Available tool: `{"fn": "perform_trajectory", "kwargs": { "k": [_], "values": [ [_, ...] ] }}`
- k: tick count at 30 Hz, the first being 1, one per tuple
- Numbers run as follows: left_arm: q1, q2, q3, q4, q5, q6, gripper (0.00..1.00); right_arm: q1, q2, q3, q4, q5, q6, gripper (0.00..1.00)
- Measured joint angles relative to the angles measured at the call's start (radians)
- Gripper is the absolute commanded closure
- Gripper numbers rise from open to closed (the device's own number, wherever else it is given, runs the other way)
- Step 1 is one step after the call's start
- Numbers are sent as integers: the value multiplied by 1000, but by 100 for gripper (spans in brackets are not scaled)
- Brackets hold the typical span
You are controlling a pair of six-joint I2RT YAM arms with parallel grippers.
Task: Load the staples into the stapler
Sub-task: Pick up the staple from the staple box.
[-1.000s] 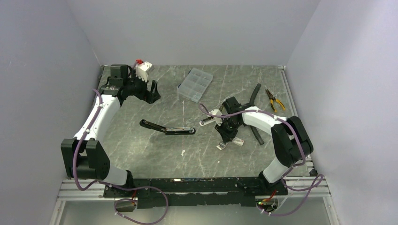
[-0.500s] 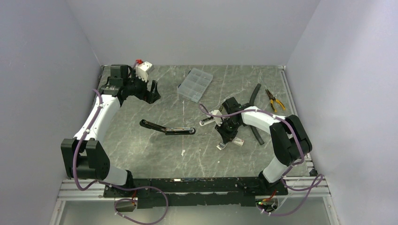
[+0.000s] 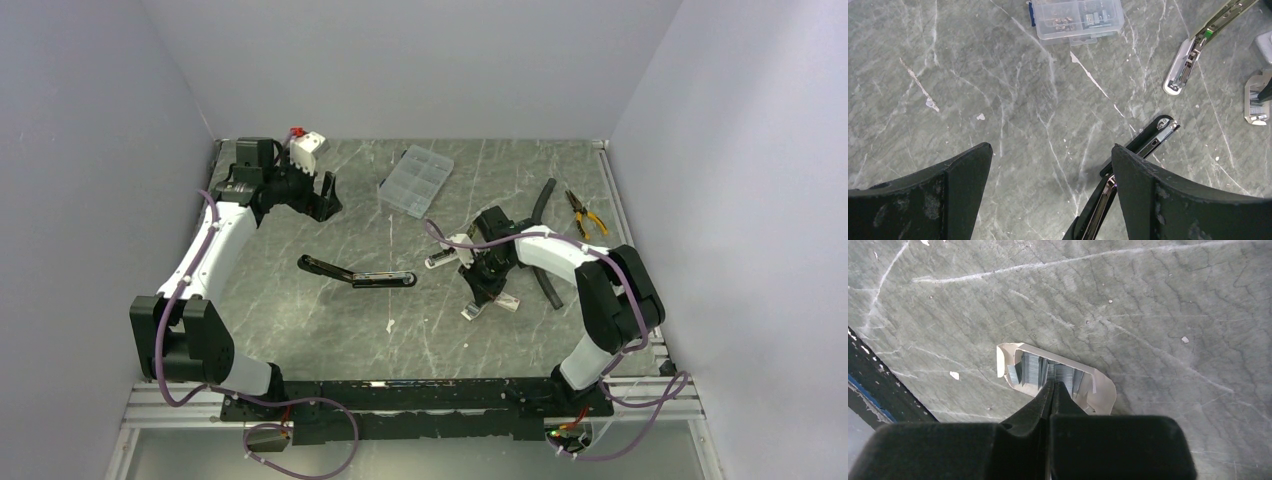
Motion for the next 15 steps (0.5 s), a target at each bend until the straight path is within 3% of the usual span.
{"fn": "perform_trajectory", "kwargs": {
  "k": [9, 15],
  "values": [
    [-3, 0, 0, -2, 3, 26, 6, -13, -19, 12, -22, -11, -1, 100],
    [-3, 0, -41, 68, 108, -14, 6, -41, -106, 14, -34, -81, -12, 100]
  ]
}}
